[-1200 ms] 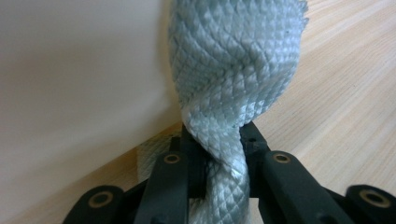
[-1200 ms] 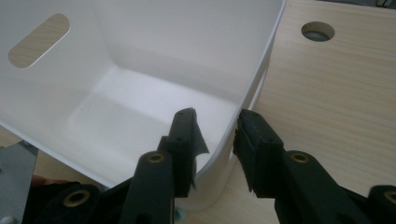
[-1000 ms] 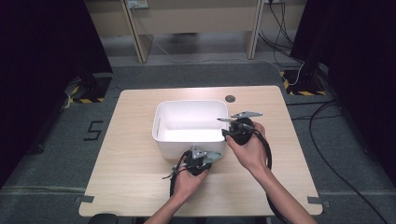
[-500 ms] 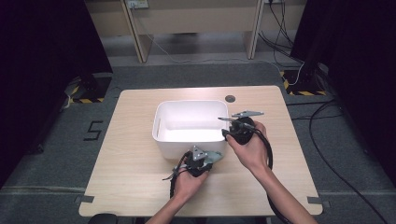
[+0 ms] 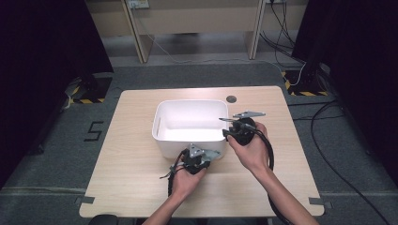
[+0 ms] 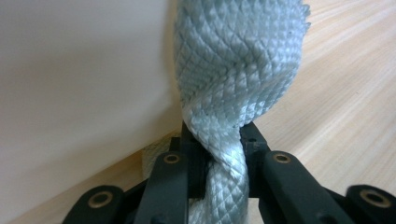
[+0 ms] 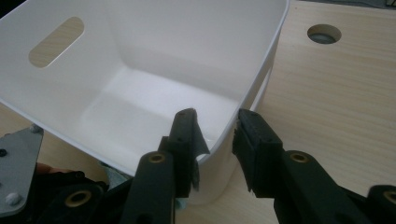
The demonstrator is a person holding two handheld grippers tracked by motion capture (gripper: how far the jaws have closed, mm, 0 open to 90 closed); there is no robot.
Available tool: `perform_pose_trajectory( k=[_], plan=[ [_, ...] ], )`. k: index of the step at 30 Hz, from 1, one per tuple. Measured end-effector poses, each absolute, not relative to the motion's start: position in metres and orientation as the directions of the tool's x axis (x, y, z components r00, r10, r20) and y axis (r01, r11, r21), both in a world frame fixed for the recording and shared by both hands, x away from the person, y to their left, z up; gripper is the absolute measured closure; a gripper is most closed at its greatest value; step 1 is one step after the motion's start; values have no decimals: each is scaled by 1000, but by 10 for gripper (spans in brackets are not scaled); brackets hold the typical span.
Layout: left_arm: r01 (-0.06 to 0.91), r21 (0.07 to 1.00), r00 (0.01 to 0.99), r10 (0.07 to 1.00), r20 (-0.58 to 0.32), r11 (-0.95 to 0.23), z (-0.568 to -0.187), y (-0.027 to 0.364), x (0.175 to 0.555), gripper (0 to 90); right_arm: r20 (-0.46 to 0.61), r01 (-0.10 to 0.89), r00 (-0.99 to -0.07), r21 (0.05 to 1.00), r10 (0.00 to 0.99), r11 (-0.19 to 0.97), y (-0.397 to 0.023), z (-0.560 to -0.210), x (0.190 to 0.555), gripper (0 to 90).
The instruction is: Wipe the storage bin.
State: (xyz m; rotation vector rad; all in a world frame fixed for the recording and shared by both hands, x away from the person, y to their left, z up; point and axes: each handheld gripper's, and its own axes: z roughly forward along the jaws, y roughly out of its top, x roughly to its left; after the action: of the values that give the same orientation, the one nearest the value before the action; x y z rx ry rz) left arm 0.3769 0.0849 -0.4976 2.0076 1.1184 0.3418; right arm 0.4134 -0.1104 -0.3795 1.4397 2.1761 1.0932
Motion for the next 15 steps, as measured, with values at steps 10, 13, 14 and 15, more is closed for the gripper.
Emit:
perform_pose_trajectory(
  k=[10,13,14,15],
  plan=[
    [601,748,558,818,-140,-282,-497,90,378,771,146,627,-452,754,880,197,-105,-382,412,679],
    [602,748,556,819,-143,-279,-496,89,378,771,146,623,-453,758,880,194,-104,-382,412,681],
    [604,751,554,819,-152,-269,-495,88,377,770,146,623,-452,758,880,195,-104,-382,412,681],
    [600,753,559,815,-154,-270,-493,86,376,771,146,623,-452,758,880,194,-104,-382,412,681]
  ],
)
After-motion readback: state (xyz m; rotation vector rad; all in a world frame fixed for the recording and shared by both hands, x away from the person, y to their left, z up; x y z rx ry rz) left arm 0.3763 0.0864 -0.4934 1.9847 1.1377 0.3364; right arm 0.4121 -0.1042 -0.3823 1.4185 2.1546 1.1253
